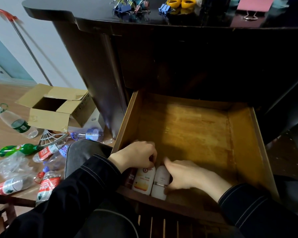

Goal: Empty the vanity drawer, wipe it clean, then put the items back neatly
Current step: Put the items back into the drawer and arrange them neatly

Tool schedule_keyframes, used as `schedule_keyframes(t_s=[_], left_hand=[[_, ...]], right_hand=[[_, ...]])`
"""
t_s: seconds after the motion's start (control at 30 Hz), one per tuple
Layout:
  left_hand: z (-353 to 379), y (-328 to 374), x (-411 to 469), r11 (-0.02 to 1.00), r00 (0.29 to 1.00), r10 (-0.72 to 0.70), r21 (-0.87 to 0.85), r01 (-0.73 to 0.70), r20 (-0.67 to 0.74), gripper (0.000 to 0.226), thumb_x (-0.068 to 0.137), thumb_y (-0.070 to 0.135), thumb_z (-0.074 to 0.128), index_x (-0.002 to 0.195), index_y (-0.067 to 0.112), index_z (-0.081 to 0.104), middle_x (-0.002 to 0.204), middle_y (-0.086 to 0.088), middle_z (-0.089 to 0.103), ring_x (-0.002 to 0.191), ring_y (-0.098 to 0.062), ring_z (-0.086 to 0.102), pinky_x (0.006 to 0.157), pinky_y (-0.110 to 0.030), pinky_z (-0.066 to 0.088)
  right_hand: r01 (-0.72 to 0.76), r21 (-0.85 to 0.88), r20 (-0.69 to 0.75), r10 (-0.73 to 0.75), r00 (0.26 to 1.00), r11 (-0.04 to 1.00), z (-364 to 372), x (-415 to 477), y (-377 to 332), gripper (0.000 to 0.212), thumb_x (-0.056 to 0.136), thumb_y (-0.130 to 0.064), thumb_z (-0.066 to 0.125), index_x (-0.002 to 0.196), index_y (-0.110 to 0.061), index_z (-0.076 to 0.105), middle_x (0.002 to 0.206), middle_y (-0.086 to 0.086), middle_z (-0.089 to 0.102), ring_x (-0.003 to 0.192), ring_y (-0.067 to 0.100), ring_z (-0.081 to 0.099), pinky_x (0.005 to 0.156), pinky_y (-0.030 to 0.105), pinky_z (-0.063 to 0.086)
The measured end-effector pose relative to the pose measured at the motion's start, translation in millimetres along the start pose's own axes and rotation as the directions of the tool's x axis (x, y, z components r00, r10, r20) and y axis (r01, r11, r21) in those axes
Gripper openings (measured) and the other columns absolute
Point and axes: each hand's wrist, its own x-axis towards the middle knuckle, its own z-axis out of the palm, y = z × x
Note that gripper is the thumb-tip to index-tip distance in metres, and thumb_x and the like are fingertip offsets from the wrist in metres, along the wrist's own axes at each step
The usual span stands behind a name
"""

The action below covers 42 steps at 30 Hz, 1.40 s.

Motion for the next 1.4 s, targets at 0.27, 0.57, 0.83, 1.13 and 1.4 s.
schedule_keyframes(t_s=[0.27,0.57,0.83,1.13,1.4], left_hand=[[-0.1,-0.1,0.0,1.000,1.000,0.005,0.008,-0.005,0.001,0.014,0.085,0.031,0.068,0.097,0.026,0.072,0.112,0.005,0.057,0.100,-0.018,0.060,0.088,-0.034,0.041],[0.3,-1.5,0.7,1.000,1.000,0.010,0.016,-0.010,-0.004,0.014,0.085,0.034,0.069,0.097,0.027,0.071,0.102,0.008,0.048,0.097,-0.017,0.058,0.082,-0.031,0.035],[4.3,-4.8,2.9,1.000,1.000,0.008,0.007,-0.008,-0.010,0.018,0.085,0.034,0.069,0.101,0.026,0.069,0.105,0.006,0.050,0.096,-0.016,0.058,0.083,-0.033,0.038],[1.2,-2.5,-1.4,1.000,0.997,-0.004,0.009,0.004,-0.078,0.022,0.087,0.034,0.066,0.108,0.026,0.067,0.111,0.003,0.056,0.100,-0.020,0.060,0.082,-0.034,0.046],[-40.6,22.2,-24.4,1.000,0.956,0.018,-0.019,-0.025,-0.293,0.024,0.093,0.036,0.059,0.111,0.022,0.066,0.109,0.002,0.060,0.099,-0.021,0.062,0.083,-0.035,0.050]], right_hand=[[0.011,0.009,-0.027,-0.010,1.000,1.000,0.4,0.1,1.1,0.094,0.072,-0.067,0.075,0.140,-0.019,0.031,0.086,-0.010,0.051,0.071,0.010,0.053,0.051,0.027,0.039],[0.018,0.014,-0.030,-0.018,0.999,1.000,2.5,2.7,1.0,0.086,0.069,-0.072,0.073,0.130,-0.025,0.034,0.096,-0.006,0.059,0.078,0.015,0.060,0.063,0.037,0.056],[0.025,0.041,-0.029,-0.024,0.999,0.999,5.0,6.1,5.6,0.081,0.068,-0.073,0.072,0.124,-0.026,0.037,0.092,-0.008,0.058,0.074,0.013,0.060,0.055,0.033,0.051],[-0.008,0.144,-0.045,0.015,0.999,0.990,-9.2,-6.3,15.5,0.080,0.074,-0.071,0.070,0.131,-0.023,0.039,0.093,-0.010,0.053,0.081,0.012,0.057,0.057,0.031,0.045],[-0.048,0.049,-0.349,0.062,0.935,0.998,-74.2,-70.1,5.3,0.035,0.092,-0.060,0.058,0.115,-0.035,0.054,0.080,-0.012,0.062,0.069,0.004,0.056,0.055,0.021,0.037]])
